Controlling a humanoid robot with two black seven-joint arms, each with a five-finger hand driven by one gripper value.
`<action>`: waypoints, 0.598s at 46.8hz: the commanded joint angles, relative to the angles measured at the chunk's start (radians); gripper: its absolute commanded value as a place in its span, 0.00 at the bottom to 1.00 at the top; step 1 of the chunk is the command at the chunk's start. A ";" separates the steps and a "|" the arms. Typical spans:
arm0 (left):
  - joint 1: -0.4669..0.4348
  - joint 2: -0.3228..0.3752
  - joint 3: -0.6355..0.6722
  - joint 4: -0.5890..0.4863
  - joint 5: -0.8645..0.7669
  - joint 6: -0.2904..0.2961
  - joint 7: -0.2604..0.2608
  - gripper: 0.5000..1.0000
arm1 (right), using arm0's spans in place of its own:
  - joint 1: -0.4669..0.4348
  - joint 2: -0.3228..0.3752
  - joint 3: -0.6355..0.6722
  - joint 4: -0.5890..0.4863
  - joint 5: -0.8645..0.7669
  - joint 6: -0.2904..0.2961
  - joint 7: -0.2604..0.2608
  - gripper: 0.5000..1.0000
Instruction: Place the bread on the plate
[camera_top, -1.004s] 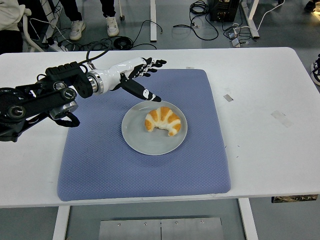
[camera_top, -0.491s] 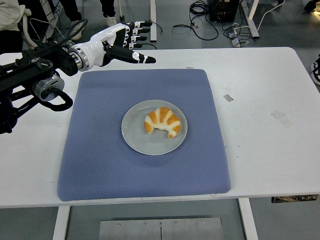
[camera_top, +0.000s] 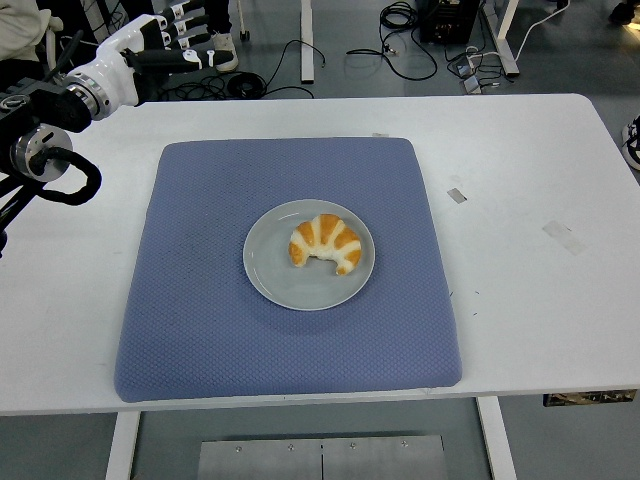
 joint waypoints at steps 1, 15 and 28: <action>0.002 -0.002 -0.015 0.028 -0.017 -0.041 -0.003 0.96 | 0.000 0.000 0.000 0.001 0.000 0.000 0.000 1.00; 0.012 -0.073 -0.110 0.220 -0.174 -0.150 -0.001 0.96 | 0.005 0.000 0.000 0.002 0.000 0.001 0.000 1.00; 0.161 -0.142 -0.291 0.232 -0.187 -0.184 -0.003 0.96 | 0.009 0.000 -0.002 -0.002 0.000 -0.002 0.000 1.00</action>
